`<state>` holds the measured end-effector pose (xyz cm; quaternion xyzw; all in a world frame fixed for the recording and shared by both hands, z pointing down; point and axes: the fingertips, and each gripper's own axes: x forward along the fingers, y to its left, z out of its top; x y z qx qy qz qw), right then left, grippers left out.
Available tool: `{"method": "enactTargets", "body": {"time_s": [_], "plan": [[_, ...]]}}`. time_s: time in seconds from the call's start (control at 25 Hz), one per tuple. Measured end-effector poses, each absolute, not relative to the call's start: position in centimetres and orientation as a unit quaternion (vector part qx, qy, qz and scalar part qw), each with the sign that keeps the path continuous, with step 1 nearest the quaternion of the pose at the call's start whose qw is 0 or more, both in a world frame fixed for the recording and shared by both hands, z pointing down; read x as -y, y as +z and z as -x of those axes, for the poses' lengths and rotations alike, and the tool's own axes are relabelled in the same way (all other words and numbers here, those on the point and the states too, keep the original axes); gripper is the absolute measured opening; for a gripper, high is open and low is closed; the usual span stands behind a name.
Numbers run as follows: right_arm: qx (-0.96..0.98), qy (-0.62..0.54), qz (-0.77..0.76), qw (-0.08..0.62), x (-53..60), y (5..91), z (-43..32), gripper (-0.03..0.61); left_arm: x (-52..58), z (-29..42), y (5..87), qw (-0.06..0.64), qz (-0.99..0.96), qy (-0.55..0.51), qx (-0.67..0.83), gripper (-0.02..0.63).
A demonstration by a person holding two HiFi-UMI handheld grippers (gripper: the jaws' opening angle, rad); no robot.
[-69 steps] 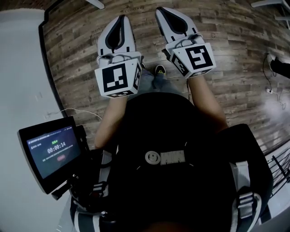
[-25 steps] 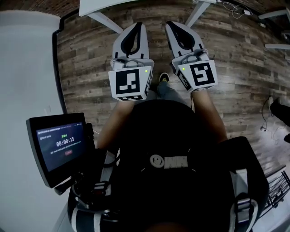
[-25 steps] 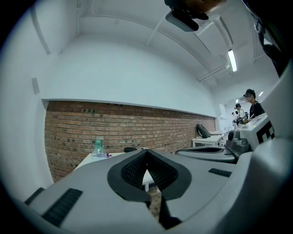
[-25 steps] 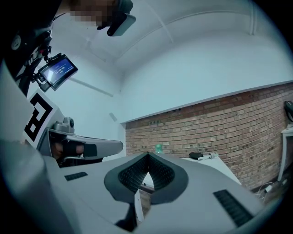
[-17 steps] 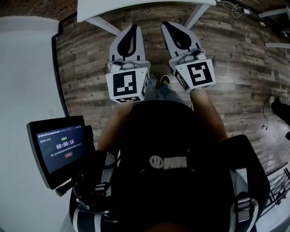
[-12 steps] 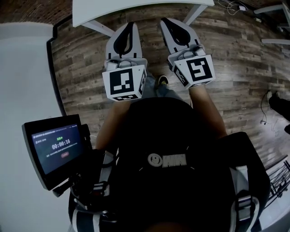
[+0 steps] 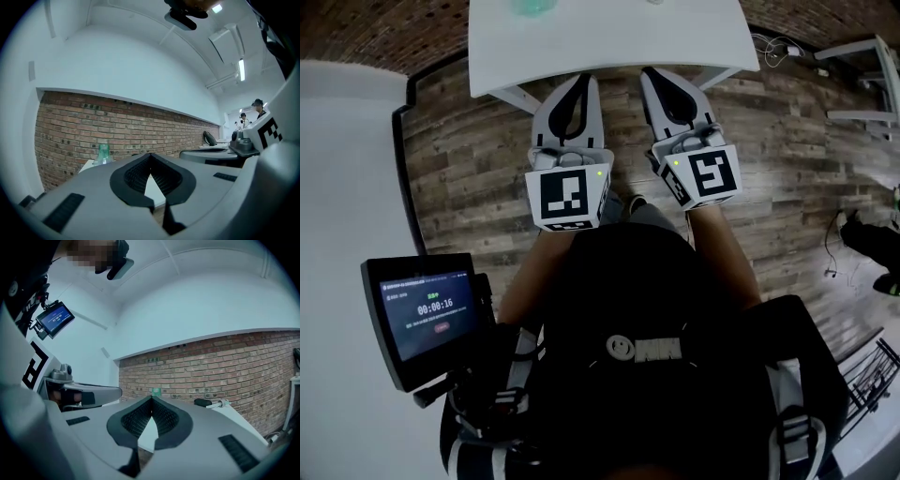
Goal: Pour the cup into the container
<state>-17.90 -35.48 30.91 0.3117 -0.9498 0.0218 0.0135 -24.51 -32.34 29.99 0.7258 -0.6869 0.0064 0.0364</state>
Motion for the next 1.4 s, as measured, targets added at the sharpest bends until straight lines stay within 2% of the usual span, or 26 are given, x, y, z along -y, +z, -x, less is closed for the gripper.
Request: {"method": "enactTargets", "body": {"time_s": [0.32,0.84,1.16,1.4], "plan": [[0.946,0.014,-0.324,0.023,37.4,31.1,20.4,0.005,34.5,27.0,30.1,0.039,-0.736,-0.008,0.675,0.000],[0.952,0.020,-0.305,0.024,47.3,32.4,22.0,0.005,44.2,28.5,30.9,0.047,-0.724,0.008,0.688,0.000],[0.952,0.039,-0.301,0.038,57.0,34.1,19.7,0.005,53.6,27.2,31.8,0.058,-0.719,0.024,0.692,0.000],[0.957,0.055,-0.281,0.033,59.1,35.4,18.7,0.005,55.7,27.0,31.5,0.053,-0.718,0.032,0.693,0.001]]}}
